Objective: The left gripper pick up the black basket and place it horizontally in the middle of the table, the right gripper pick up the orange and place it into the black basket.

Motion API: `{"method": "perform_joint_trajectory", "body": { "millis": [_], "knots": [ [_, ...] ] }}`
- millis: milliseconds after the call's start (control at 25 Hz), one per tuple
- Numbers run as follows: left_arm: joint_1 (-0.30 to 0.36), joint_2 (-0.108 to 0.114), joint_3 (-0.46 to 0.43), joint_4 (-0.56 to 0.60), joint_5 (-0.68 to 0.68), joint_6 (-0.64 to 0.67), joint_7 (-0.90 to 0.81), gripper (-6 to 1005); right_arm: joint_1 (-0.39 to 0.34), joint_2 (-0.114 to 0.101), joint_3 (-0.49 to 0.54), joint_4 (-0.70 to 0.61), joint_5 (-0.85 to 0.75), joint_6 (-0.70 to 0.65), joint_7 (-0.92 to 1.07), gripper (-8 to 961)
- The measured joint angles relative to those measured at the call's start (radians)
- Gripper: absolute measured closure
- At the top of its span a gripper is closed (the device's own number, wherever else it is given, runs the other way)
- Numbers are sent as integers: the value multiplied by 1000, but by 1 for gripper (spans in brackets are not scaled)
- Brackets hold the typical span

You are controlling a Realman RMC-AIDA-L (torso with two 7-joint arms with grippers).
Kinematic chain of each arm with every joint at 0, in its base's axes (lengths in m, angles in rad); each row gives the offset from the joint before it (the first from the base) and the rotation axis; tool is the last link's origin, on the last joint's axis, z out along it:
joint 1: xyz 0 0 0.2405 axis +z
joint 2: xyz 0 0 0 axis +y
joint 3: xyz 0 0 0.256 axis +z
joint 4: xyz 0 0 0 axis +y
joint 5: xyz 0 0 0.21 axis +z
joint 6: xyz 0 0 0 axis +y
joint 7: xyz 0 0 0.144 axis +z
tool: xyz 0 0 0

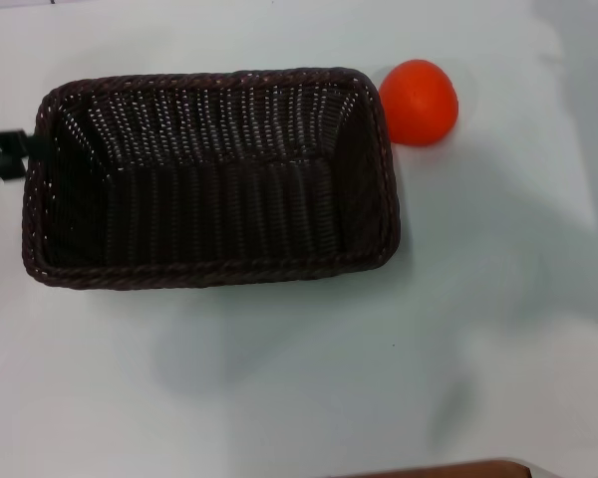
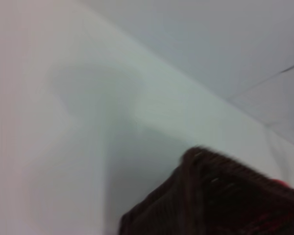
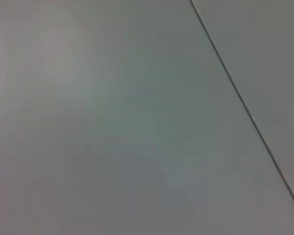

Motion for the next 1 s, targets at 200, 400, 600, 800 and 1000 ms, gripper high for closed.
{"method": "perform_joint_trajectory", "body": {
  "millis": [200, 400, 600, 800, 1000],
  "knots": [
    [13, 51, -80, 0, -157, 73, 100, 393, -1, -4, -19, -19, -6, 55, 63, 193],
    [29, 49, -229, -52, -399, 142, 350, 394, -30, -12, -128, -136, -114, 171, 177, 193],
    [72, -15, -298, -180, -715, 162, 728, 396, -46, -53, -218, -314, -400, 313, 463, 190],
    [92, -50, -303, -340, -890, 202, 1087, 397, -33, -128, -255, -508, -860, 335, 908, 189],
    [93, -51, -306, -555, -1006, 261, 1377, 399, -7, -151, -242, -754, -1325, 276, 1314, 191]
  ]
}}
